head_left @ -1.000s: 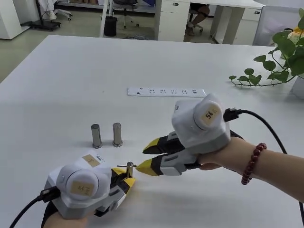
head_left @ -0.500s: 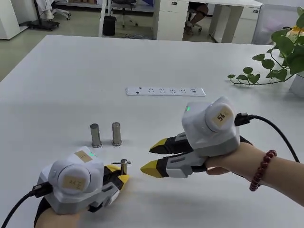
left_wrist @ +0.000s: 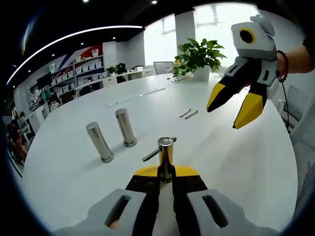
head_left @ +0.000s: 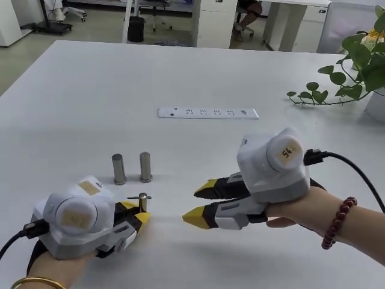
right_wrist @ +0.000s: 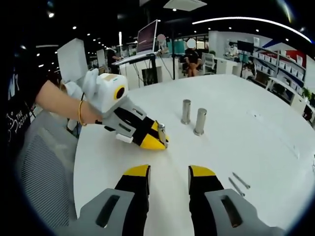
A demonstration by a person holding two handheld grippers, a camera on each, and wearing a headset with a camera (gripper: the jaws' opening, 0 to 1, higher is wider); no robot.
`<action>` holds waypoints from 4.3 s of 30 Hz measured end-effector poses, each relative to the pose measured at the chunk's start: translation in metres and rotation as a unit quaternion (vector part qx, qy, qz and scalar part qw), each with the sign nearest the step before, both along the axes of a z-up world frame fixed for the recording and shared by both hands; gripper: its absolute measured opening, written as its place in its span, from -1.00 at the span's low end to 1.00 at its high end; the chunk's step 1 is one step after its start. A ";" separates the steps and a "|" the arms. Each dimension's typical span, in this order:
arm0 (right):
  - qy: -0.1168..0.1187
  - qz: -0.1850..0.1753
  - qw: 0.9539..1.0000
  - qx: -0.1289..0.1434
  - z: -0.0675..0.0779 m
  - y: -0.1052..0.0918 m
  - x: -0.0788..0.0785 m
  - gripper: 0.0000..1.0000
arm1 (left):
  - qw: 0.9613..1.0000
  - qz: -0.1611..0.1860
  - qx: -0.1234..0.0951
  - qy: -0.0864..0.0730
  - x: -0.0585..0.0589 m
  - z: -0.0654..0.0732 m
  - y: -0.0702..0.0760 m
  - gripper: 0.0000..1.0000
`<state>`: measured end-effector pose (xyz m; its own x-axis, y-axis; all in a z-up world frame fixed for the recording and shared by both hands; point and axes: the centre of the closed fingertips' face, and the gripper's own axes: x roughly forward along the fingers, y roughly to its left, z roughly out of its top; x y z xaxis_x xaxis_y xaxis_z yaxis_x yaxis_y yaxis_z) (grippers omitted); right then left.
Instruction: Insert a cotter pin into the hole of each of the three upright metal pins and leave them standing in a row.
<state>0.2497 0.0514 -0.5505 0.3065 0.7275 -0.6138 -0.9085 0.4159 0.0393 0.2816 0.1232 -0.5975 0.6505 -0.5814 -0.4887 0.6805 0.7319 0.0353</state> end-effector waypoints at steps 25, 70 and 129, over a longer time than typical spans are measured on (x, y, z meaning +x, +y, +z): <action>0.006 -0.007 1.000 -0.007 -0.004 -0.003 -0.001 -0.48 | 1.000 0.009 0.000 0.007 0.000 -0.004 0.001 -0.87; -0.057 -0.105 0.991 0.060 0.009 0.040 0.079 -0.45 | 0.998 0.003 -0.067 -0.004 -0.026 0.053 0.004 0.57; -0.044 -0.121 0.989 0.073 -0.030 0.081 0.118 -0.85 | 0.998 0.017 -0.066 0.000 -0.040 0.053 0.014 0.94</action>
